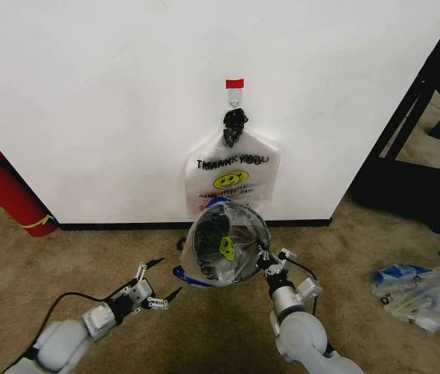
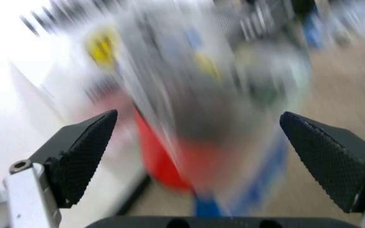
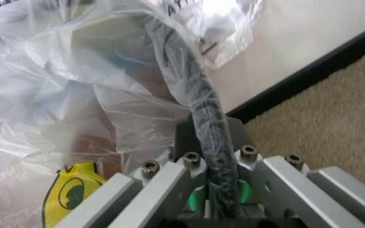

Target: Pick up the garbage bag from the wall and place it over the trash bin.

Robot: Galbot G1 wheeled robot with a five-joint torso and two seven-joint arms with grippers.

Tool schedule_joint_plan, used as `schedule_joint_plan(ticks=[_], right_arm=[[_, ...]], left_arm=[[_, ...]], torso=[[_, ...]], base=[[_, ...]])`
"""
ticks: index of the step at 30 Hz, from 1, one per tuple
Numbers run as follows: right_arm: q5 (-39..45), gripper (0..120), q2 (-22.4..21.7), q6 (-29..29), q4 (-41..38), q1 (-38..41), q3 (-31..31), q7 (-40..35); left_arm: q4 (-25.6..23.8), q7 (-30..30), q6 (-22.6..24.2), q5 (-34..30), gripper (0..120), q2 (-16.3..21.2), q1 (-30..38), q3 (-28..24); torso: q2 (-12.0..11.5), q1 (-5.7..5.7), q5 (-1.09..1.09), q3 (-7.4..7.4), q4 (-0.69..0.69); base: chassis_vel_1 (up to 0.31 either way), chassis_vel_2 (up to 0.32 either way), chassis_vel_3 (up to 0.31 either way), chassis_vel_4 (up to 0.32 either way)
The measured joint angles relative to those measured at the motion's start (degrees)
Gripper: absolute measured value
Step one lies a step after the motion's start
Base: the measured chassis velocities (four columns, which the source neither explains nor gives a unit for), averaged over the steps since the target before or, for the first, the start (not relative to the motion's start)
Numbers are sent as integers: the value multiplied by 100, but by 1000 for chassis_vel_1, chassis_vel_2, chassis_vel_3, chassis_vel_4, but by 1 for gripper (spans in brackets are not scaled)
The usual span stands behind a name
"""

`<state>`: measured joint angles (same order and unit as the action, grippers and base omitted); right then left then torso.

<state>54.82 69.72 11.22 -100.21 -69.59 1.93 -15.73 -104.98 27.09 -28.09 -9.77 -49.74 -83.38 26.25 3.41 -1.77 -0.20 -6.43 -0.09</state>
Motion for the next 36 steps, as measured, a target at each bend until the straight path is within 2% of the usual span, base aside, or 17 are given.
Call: schedule_joint_plan(ticks=[3,4,5,6,8,9,10,12,16,20,24,26,28,31,36], right_arm=[[-228,0,76,43,171,110,-165,-23],[-228,0,76,43,171,110,-165,-23],[-396,0,105,73,244,162,-249,-25],[-482,0,118,91,275,185,-286,-19],[-901,0,168,188,384,298,-435,10],[-1026,0,178,226,408,331,-476,24],[-1185,0,183,279,437,373,-530,72],[-1246,0,181,300,445,388,-553,104],[-1439,0,148,365,407,355,-663,286],[-1544,0,131,413,367,265,-670,400],[-1787,0,144,534,353,148,-671,499],[-1869,0,161,571,346,122,-677,513],[-1900,0,168,582,346,118,-680,518],[-2031,0,215,633,345,114,-694,532],[-2154,0,294,684,348,119,-724,538]], left_arm=[[-694,-1173,352,-357,97,-58,-212,-340],[-694,-1173,352,-357,97,-58,-212,-340],[-949,-1639,679,-496,93,-112,-260,-542],[-1031,-1783,813,-542,91,-137,-264,-623],[-1413,-2582,1707,-905,80,-302,-148,-1328],[-1492,-2848,1978,-1061,78,-360,-56,-1615],[-1574,-3189,2305,-1332,72,-429,102,-1983],[-1605,-3360,2464,-1493,70,-464,191,-2151],[-1588,-4513,3262,-2405,51,-730,759,-2864],[-1469,-4895,3574,-2618,40,-857,1018,-2935],[-1302,-5423,3996,-2739,22,-1007,1344,-2981],[-1225,-5536,4081,-2730,14,-1067,1434,-2990],[-1199,-5570,4103,-2724,12,-1087,1458,-2992],[-1117,-5691,4216,-2711,0,-1173,1539,-3002],[-1016,-5754,4297,-2682,0,-1263,1599,-3031]], torso=[[0,0,2,0,1],[0,0,2,0,1],[0,0,-1,0,1],[0,0,0,0,1],[1,0,1,0,3],[1,0,-1,0,3],[1,0,-2,0,0],[1,0,-2,0,-1],[1,0,0,1,0],[1,0,0,0,0],[1,0,0,0,0],[1,0,0,0,0],[1,0,-1,0,0],[1,0,0,0,1],[1,0,0,0,1]], base=[[0,0,0,0],[0,0,0,0],[0,0,0,0],[0,0,0,0],[0,0,0,0],[0,0,0,0],[0,0,0,0],[0,0,0,0],[0,0,0,0],[0,0,0,0],[0,0,0,0],[0,0,0,0],[0,0,0,0],[0,0,0,0],[0,0,0,0]])
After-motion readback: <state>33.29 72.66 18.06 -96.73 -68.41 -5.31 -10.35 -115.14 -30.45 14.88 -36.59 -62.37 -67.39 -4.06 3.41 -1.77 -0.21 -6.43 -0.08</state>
